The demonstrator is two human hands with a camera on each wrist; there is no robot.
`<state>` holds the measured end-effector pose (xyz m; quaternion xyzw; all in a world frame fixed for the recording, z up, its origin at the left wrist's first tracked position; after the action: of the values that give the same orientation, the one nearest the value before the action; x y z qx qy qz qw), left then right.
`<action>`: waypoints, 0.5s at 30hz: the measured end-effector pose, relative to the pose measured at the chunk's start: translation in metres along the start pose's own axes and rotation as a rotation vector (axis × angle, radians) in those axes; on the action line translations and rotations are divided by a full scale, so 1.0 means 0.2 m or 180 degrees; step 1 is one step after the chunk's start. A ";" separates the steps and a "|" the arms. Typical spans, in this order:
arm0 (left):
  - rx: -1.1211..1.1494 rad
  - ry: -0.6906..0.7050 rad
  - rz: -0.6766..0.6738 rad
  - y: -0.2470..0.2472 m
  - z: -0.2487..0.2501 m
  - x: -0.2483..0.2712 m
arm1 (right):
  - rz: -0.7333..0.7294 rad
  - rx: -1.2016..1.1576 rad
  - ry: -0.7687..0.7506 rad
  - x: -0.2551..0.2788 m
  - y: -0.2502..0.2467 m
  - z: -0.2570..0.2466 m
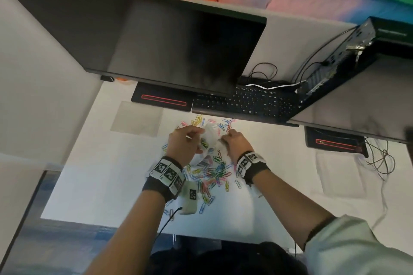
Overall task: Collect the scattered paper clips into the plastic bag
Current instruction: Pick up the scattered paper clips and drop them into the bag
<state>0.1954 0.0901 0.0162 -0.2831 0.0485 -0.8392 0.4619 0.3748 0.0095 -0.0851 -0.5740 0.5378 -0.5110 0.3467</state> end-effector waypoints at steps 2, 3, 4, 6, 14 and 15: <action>0.0025 -0.0030 -0.0029 0.01 -0.01 0.00 | 0.0092 -0.0156 0.0086 0.00 0.00 0.01; 0.0049 -0.0050 -0.0033 0.01 -0.02 0.00 | 0.0212 -0.0318 0.0227 0.01 -0.02 0.02; 0.0066 -0.0074 -0.0030 0.01 -0.02 0.00 | 0.0381 -0.0551 0.0423 0.02 -0.04 0.04; 0.0096 -0.0107 -0.0036 0.02 -0.02 -0.01 | 0.0655 -0.1246 0.1029 0.06 -0.07 0.11; 0.0015 -0.0112 -0.0187 0.08 -0.01 -0.02 | 0.0841 -0.5879 0.1950 0.22 -0.22 0.12; -0.0011 -0.0112 -0.0204 0.09 -0.02 -0.02 | 0.0799 -0.6021 0.1759 0.22 -0.27 0.08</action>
<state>0.2097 0.0828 0.0050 -0.3001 0.0328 -0.8483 0.4351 0.3997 -0.0253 -0.0286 -0.4139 0.8429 0.0529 -0.3398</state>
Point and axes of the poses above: each hand's wrist, its own x-axis away from the middle knuckle, its own y-axis out of the palm, z = x × y, the point moved 4 cm from there along -x, towards the middle knuckle, and after that the axes turned 8 degrees about -y, right-handed, at the moved point
